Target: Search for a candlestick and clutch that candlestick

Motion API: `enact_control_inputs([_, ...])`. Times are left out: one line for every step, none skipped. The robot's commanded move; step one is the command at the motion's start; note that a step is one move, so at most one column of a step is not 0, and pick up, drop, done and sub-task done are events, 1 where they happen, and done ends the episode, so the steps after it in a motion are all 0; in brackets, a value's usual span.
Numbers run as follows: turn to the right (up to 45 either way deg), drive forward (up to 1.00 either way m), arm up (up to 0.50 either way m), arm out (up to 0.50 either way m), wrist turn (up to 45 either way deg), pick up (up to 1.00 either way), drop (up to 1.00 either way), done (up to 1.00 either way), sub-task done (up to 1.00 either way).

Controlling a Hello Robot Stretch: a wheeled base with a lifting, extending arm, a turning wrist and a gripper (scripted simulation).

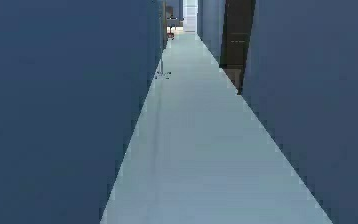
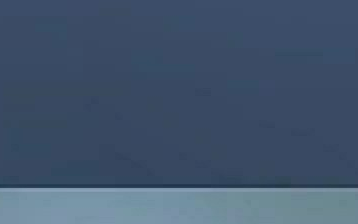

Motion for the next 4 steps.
enact_control_inputs([-45.0,0.00,0.00,0.00,0.0,0.00,0.00,0.00,0.00])
enact_control_inputs([-45.0,0.00,0.00,0.00,0.0,0.00,0.00,0.00,0.00])
enact_control_inputs([-45.0,0.00,0.00,0.00,0.0,0.00,0.00,0.00,0.00])
enact_control_inputs([-42.0,0.00,0.00,0.00,0.0,0.00,0.00,0.00,0.00])
